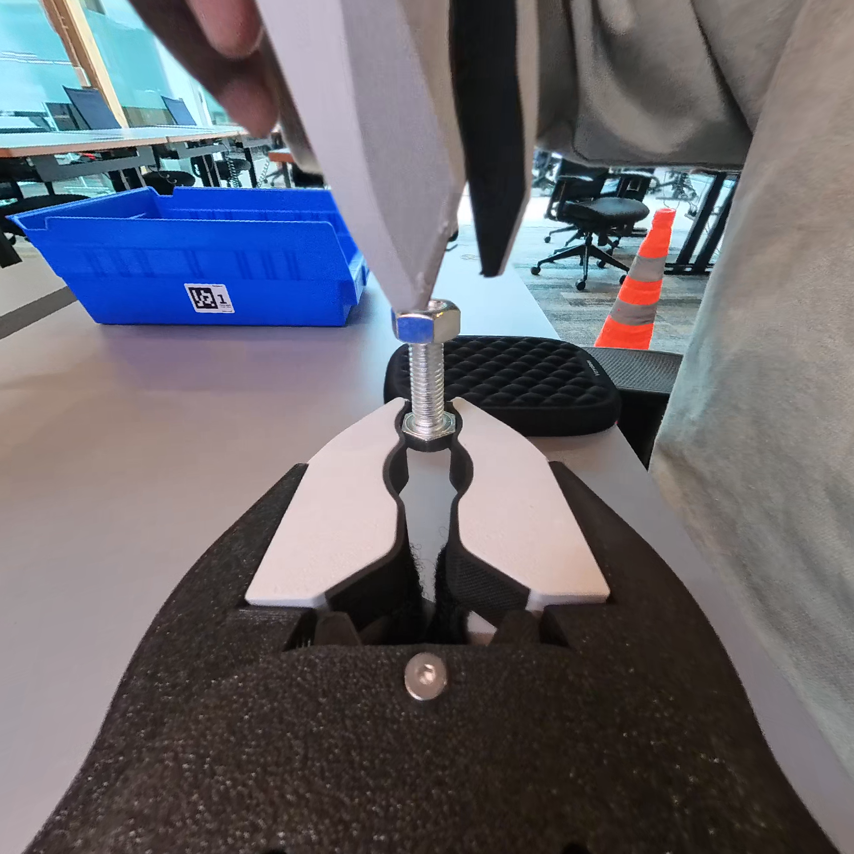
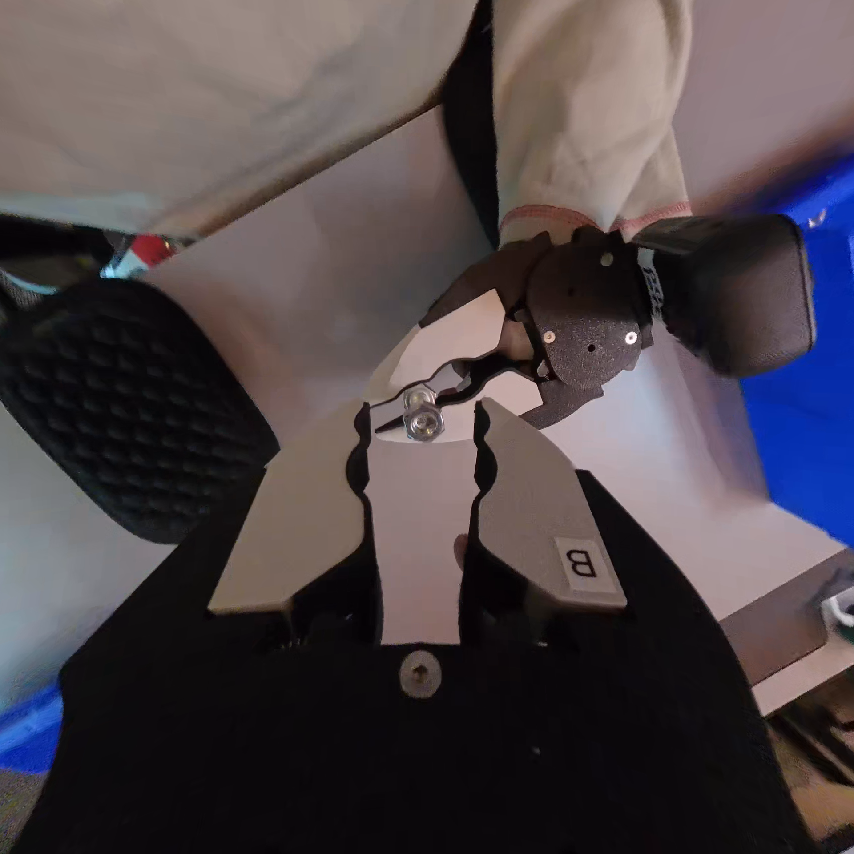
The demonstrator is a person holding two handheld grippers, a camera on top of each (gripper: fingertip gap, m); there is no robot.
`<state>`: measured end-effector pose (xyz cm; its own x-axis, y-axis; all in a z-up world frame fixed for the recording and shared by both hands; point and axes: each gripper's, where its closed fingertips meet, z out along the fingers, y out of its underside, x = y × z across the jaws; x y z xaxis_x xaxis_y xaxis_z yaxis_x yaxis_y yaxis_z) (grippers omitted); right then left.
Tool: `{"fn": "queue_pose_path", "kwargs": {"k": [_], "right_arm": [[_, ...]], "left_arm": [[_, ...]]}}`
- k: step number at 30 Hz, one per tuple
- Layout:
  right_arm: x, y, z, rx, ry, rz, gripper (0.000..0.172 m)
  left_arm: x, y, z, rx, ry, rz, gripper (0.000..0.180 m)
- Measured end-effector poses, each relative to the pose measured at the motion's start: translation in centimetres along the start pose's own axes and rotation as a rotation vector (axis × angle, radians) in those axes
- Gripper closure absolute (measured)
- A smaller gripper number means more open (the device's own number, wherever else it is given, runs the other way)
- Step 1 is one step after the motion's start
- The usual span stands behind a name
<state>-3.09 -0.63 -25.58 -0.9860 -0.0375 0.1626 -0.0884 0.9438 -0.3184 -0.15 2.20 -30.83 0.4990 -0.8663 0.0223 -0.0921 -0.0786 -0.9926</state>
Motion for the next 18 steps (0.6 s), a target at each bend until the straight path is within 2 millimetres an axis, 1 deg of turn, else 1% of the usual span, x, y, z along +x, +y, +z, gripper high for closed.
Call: {"fn": "queue_pose_path", "kwargs": {"k": [3,6,7,9,11,14,16,18], "right_arm": [[-0.2,1.0,0.4,-0.069,-0.068,-0.051,0.132],[-0.2,1.1,0.8,-0.087,-0.079,-0.096,0.149],[0.0,1.1,0.8,-0.092,-0.068,-0.094,0.154],[0.0,1.1,0.8,-0.096,-0.061,-0.052,0.155],[0.1,1.2,0.8,-0.107,-0.048,0.047,0.155],[0.2,1.3,0.7,-0.146,0.000,0.264,0.155],[0.2,1.3,0.8,-0.161,0.027,0.447,0.155],[0.2,1.4,0.7,-0.164,0.057,0.670,0.155]], "left_arm": [[0.1,0.0,0.0,0.001,0.007,-0.002,0.168],[0.1,0.0,0.0,0.004,0.009,-0.005,0.168],[0.1,0.0,0.0,0.003,0.010,-0.004,0.168],[0.1,-0.1,0.0,0.005,0.006,-0.005,0.168],[0.0,0.0,0.0,0.003,-0.001,-0.004,0.168],[-0.1,-0.1,-0.1,0.009,-0.003,-0.008,0.168],[0.0,-0.1,0.0,0.006,-0.002,-0.006,0.167],[-0.1,-0.1,0.0,0.007,-0.007,-0.008,0.167]]}}
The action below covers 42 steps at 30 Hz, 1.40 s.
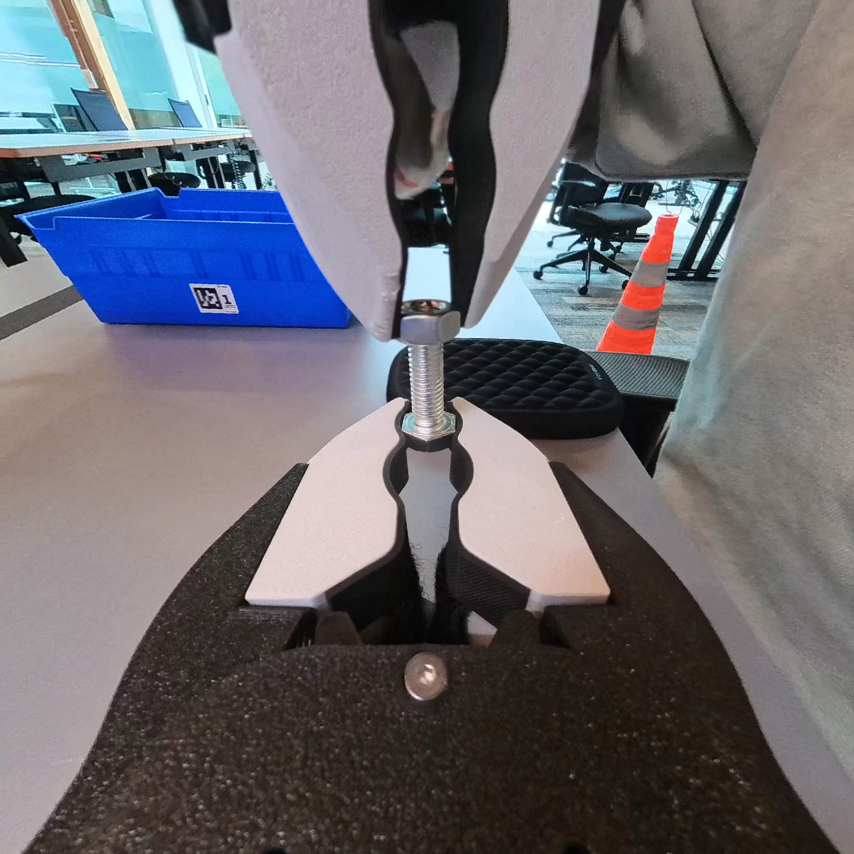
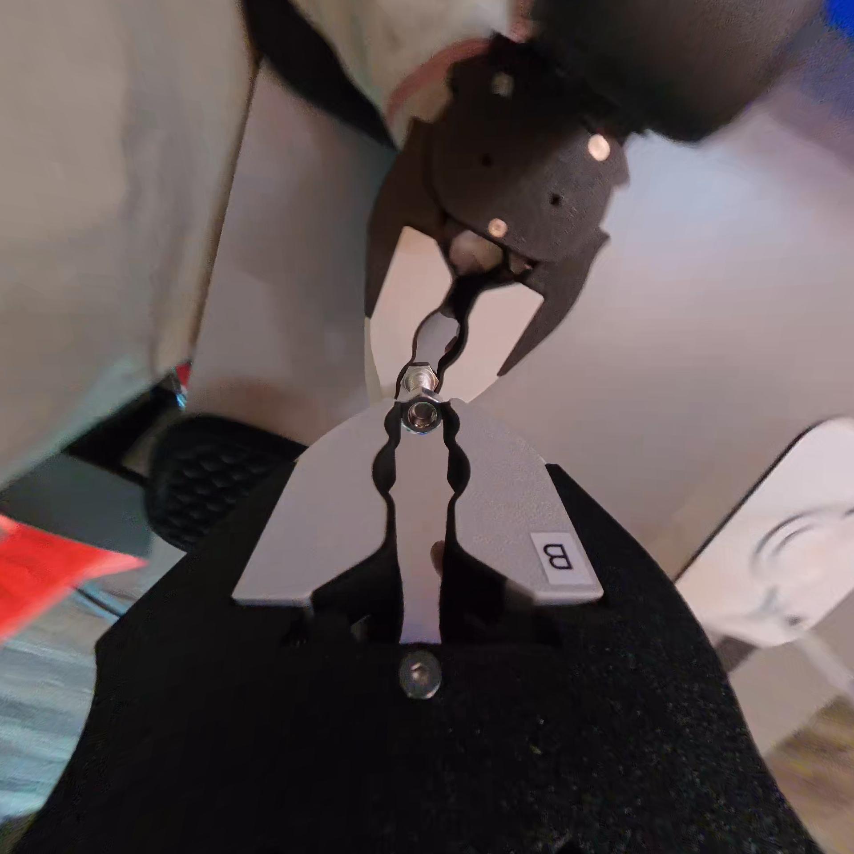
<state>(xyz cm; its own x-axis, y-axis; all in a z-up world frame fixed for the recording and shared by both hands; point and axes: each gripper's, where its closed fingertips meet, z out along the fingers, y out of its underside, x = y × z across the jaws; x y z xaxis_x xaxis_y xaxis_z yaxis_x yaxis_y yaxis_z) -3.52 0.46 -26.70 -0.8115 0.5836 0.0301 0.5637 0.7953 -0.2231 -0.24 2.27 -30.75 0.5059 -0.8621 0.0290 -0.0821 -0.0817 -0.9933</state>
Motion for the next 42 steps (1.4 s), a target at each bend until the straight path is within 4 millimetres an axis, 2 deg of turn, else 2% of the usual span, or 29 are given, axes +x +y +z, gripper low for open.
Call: {"fn": "queue_pose_path", "kwargs": {"k": [2,4,7,11,12,17,20,21,24,33,38,40,42], "right_arm": [[0.0,0.0,0.0,0.010,-0.001,0.158,0.155],[0.0,0.1,-0.1,0.026,0.003,0.146,0.152],[0.1,-0.4,-0.9,0.081,-0.001,-0.039,0.145],[-0.7,-0.6,-1.6,0.163,-0.020,-0.480,0.136],[-0.8,-0.7,-1.4,0.181,-0.023,-0.547,0.139],[-0.8,-0.1,-0.3,0.136,-0.068,-0.634,0.137],[-0.6,0.2,0.2,0.108,-0.060,-0.660,0.146],[-0.4,0.1,0.2,0.110,-0.046,-0.661,0.153],[-0.2,0.2,0.2,0.107,-0.046,-0.577,0.154],[0.1,0.3,0.1,0.029,0.001,0.213,0.154],[0.2,0.3,0.0,0.051,0.026,0.242,0.150],[0.4,0.1,-0.3,0.065,0.025,0.143,0.146],[0.0,0.0,-0.6,0.075,0.003,-0.041,0.141]], "left_arm": [[0.0,0.0,0.0,0.002,0.001,-0.001,0.167],[0.0,0.0,0.0,0.001,0.001,0.001,0.167],[0.1,0.0,0.0,0.000,0.006,0.002,0.167],[0.1,0.0,0.0,-0.001,0.010,0.005,0.168],[0.1,0.0,0.0,-0.001,0.010,0.005,0.167],[0.2,0.0,0.0,0.000,0.013,0.004,0.167],[0.2,0.0,0.0,-0.001,0.014,0.005,0.167],[0.2,0.0,0.1,-0.004,0.016,0.008,0.167],[0.1,0.0,0.0,0.000,0.010,0.004,0.168],[-0.2,-0.2,-0.1,0.014,-0.002,-0.012,0.167],[-0.3,-0.2,-0.1,0.016,-0.002,-0.016,0.167],[-0.2,-0.2,-0.1,0.015,0.002,-0.014,0.167],[0.0,-0.1,0.0,0.007,0.009,-0.005,0.167]]}}
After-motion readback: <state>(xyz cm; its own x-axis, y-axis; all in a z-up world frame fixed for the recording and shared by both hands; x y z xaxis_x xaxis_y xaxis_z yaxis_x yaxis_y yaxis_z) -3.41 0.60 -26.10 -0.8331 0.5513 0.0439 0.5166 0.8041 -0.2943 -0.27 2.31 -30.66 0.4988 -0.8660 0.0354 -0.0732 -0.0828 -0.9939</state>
